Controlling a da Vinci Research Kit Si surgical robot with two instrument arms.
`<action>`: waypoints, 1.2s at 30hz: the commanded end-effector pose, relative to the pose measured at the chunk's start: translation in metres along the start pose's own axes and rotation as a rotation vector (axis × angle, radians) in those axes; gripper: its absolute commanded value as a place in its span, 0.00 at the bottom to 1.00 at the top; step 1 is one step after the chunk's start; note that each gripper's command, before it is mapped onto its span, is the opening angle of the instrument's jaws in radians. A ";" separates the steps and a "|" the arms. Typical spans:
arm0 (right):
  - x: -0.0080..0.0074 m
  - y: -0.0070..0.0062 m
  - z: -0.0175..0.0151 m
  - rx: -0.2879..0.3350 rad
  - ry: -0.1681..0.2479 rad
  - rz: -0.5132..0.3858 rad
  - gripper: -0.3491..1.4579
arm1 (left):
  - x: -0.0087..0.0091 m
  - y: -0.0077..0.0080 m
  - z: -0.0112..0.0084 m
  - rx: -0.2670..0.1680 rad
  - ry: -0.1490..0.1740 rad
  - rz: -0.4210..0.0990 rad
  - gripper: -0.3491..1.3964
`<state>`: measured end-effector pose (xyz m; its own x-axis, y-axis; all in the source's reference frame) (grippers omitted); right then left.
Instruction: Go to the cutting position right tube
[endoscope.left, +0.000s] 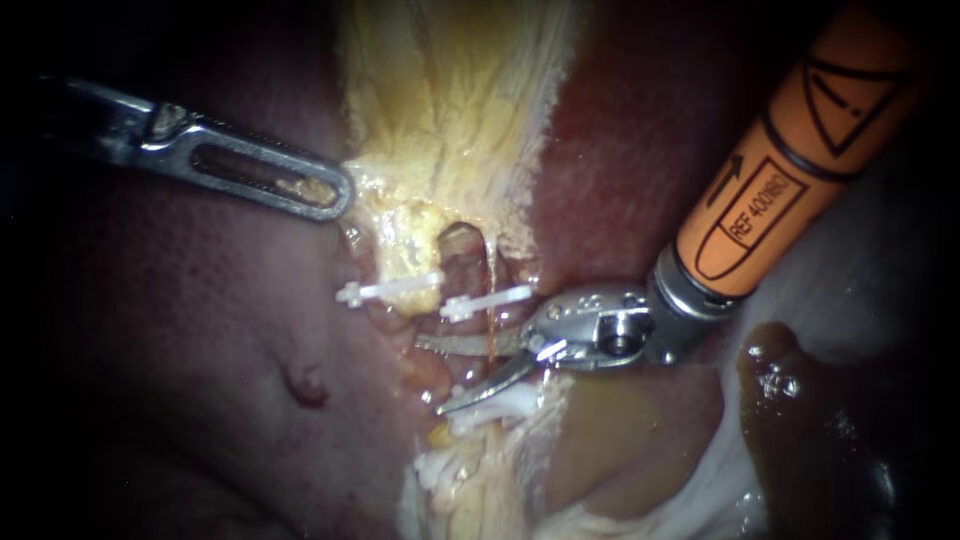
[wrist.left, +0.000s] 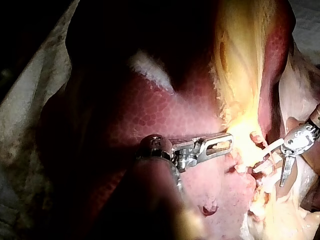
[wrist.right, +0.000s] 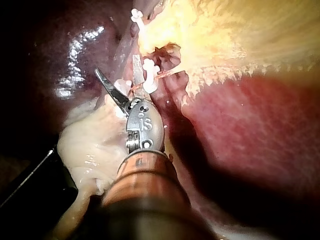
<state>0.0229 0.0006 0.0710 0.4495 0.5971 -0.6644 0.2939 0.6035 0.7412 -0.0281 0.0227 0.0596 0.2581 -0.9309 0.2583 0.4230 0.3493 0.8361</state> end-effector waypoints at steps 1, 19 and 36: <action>0.0003 -0.0001 -0.0001 0.003 0.010 0.002 0.94 | 0.0000 0.0000 0.0000 0.000 0.000 0.000 0.00; 0.0014 -0.0002 0.0007 0.027 0.063 0.020 0.94 | 0.0000 0.0001 0.0001 0.000 0.000 0.000 0.00; 0.0012 0.0006 0.0029 0.065 0.067 0.043 0.94 | -0.0001 0.0002 0.0002 0.000 0.000 0.000 0.00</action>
<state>0.0261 0.0001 0.0710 0.4057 0.6570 -0.6354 0.3304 0.5428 0.7722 -0.0282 0.0229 0.0599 0.2577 -0.9311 0.2583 0.4230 0.3491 0.8362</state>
